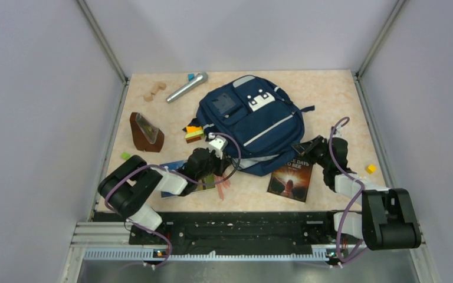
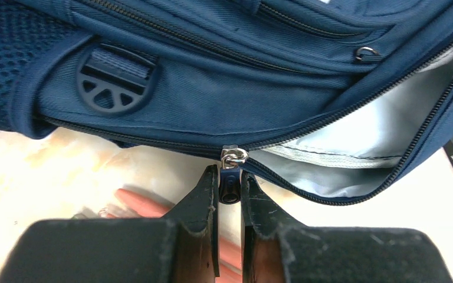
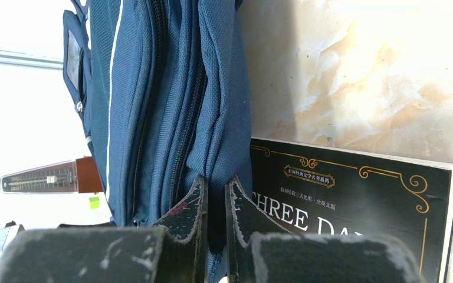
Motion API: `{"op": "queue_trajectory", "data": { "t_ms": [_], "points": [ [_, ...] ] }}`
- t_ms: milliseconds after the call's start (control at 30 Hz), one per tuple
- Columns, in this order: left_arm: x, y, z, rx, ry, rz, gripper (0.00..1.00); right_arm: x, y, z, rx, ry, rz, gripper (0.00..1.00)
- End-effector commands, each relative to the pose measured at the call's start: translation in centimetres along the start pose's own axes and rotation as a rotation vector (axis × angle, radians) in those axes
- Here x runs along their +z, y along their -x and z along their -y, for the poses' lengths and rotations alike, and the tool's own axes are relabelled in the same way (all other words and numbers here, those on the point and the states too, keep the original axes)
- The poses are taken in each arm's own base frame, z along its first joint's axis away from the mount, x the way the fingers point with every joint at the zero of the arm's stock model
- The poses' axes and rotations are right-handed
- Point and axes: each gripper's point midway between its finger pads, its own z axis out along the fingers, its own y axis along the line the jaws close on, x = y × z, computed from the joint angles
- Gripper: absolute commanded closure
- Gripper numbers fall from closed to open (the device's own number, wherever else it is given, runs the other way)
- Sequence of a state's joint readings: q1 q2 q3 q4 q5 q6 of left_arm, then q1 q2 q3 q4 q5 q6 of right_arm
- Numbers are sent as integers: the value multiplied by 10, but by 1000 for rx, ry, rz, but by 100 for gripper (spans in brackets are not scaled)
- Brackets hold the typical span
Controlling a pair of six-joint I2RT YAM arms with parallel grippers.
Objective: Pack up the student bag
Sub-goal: Zip the student bag at the center of the board.
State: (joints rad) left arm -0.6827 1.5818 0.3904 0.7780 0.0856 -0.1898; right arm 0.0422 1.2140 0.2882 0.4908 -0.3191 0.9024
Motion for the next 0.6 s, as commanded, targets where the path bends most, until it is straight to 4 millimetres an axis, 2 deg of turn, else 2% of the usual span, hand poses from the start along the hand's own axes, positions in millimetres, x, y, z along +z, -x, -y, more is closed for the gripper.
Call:
{"op": "queue_trajectory", "data": {
  "t_ms": [0, 567],
  "points": [
    [4, 12, 20, -34, -54, 41, 100, 0, 21, -24, -17, 97, 78, 100],
    [8, 16, 75, -121, -155, 47, 100, -2, 23, -23, -26, 85, 92, 100]
  ]
}}
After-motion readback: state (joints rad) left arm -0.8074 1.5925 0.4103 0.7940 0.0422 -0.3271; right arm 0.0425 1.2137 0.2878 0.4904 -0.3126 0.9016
